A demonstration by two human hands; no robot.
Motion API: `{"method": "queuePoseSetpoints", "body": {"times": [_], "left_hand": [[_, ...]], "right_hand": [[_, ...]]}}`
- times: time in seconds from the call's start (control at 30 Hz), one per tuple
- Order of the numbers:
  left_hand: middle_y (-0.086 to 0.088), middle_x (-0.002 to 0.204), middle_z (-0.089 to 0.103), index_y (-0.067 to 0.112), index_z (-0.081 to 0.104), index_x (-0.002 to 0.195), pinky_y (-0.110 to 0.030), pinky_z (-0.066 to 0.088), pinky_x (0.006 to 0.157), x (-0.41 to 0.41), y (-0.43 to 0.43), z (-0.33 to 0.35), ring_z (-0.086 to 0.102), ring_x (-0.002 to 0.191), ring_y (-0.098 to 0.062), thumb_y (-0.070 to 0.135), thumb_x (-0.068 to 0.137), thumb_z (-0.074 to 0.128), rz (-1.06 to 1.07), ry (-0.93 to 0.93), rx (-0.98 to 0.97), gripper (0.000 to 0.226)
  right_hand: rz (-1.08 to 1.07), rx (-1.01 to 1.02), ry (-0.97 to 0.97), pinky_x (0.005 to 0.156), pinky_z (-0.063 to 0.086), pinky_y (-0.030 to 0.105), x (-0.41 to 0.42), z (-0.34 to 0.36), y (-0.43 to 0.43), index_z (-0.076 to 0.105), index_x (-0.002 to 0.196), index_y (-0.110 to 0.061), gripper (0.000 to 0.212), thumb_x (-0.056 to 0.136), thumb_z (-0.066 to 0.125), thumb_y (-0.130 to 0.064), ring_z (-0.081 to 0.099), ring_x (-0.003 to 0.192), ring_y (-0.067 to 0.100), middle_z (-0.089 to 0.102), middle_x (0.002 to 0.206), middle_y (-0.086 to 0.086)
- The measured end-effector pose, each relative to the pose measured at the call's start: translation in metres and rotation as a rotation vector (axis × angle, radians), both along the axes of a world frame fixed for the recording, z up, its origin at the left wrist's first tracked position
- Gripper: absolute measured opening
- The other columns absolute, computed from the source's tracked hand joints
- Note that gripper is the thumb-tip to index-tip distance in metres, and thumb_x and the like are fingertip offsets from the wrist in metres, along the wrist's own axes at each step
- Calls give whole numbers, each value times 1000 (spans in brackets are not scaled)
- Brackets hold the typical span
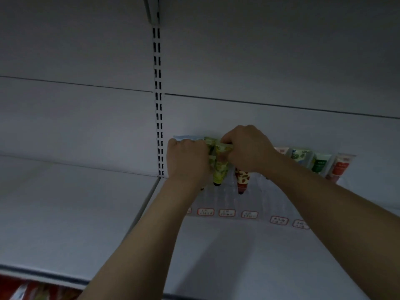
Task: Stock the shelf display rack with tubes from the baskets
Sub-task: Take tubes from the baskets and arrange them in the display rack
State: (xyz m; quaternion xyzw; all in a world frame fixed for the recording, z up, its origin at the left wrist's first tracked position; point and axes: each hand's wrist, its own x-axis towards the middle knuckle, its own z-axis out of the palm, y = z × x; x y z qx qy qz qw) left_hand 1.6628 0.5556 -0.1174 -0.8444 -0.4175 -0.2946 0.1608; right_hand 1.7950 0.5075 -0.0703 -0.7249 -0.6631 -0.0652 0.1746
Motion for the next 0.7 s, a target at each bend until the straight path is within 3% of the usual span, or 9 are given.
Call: {"method": "queuePoseSetpoints", "body": {"times": [0.07,0.1,0.13,0.2,0.3,0.37,0.47,0.6,0.7], "left_hand": [[6,50,55,26,37,44,-22,35,62,-2,2,6,41,43,-11,52,36,88,-40,26,-68,58],[3,68,63,24,58,63,-24,37,66,-4,3,13,51,55,-13,58,58,80,-79,-21,-109,41],[1,84,67,25,66,85,-26,42,69,-7,3,22,57,68,-16,58,74,70,-132,-67,-212,35],[4,97,68,28,65,106,-29,47,75,-16,8,44,59,86,-17,49,88,59,-209,-221,-216,29],[5,102,69,27,68,104,-29,45,79,-21,21,54,57,93,-16,36,94,55,-244,-360,-130,19],[2,112,67,26,68,108,-33,43,89,-15,28,49,56,105,-20,35,94,55,-235,-303,-214,22],[3,130,57,30,60,124,-40,29,105,3,32,39,46,122,-24,44,93,52,-157,-98,-356,35],[1,125,58,32,55,125,-39,25,101,17,36,28,48,117,-26,41,92,49,-130,-21,-429,35],[-2,113,63,30,58,118,-36,28,92,16,38,25,51,111,-27,34,88,53,-157,-61,-402,30]], "right_hand": [[8,-27,-9,61,53,31,2,1,0,75,87,-15,16,79,73,-29,62,70,24,68,76,8],[17,-28,-11,60,54,32,5,1,0,75,85,-14,15,80,72,-28,62,68,24,68,74,9],[30,-16,-7,57,51,32,8,1,-1,75,82,-14,15,80,71,-28,61,66,24,66,70,8],[42,18,39,52,41,26,14,3,-4,70,68,-14,20,79,73,-31,55,60,21,59,61,6],[22,67,103,50,32,24,21,16,-4,67,70,1,35,76,76,-32,46,55,15,59,64,17],[22,109,102,53,32,24,24,30,-3,67,79,6,39,75,76,-32,49,56,20,62,73,24],[58,162,65,55,32,26,27,44,3,68,86,7,39,74,74,-30,54,62,28,64,84,27],[83,106,40,52,25,27,27,43,15,64,85,10,40,75,73,-28,42,58,19,46,65,15],[165,32,13,55,29,28,25,33,23,65,87,8,39,79,71,-30,47,64,20,52,71,14]]}}
